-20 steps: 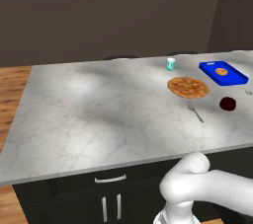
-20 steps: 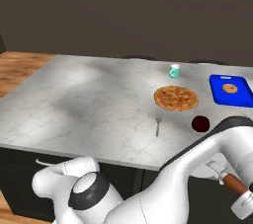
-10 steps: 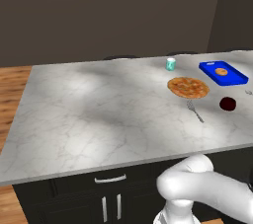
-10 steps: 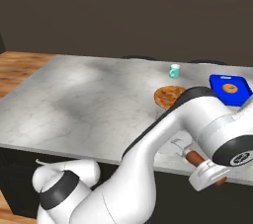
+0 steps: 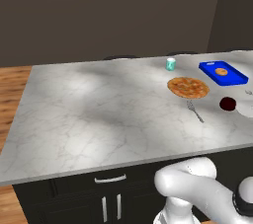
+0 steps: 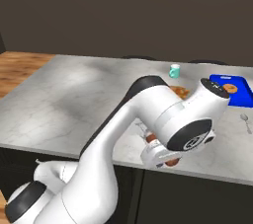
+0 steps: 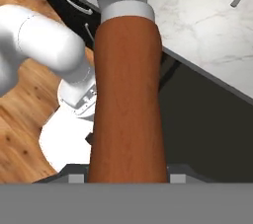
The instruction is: Take the pizza cutter from the drawer on the right and place it on the dining counter for cutting.
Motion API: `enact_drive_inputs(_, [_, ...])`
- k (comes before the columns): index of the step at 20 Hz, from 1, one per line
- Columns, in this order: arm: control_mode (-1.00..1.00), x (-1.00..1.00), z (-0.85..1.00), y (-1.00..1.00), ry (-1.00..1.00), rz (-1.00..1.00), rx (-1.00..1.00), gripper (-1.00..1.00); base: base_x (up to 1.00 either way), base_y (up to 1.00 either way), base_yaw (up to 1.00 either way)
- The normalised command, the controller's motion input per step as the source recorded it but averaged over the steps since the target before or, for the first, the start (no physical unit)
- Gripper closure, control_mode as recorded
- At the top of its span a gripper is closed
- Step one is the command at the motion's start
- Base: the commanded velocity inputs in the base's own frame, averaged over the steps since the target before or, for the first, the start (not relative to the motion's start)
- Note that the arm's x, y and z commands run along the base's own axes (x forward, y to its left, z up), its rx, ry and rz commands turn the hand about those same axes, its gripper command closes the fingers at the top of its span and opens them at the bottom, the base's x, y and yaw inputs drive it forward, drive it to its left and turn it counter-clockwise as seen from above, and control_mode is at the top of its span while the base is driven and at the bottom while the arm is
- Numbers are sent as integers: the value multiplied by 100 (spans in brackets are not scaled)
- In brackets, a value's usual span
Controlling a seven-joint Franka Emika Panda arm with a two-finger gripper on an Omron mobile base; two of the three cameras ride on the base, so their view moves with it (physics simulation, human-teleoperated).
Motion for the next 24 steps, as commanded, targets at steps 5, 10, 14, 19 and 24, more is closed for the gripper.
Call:
enact_drive_inputs(5, [-100, 69, -3, 95, -7, -5, 8, 100, 0, 0, 0])
enact_drive_inputs(10, [-100, 68, 0, 79, -11, -11, 5, 100, 0, 0, 0])
enact_drive_inputs(14, [-100, 76, 0, 68, 0, -27, 0, 100, 0, 0, 0])
enact_drive_inputs(19, [-100, 89, -1, 46, 0, -33, 0, 100, 0, 0, 0])
enact_drive_inputs(24, [-100, 85, -3, 36, 5, -27, -1, 100, 0, 0, 0])
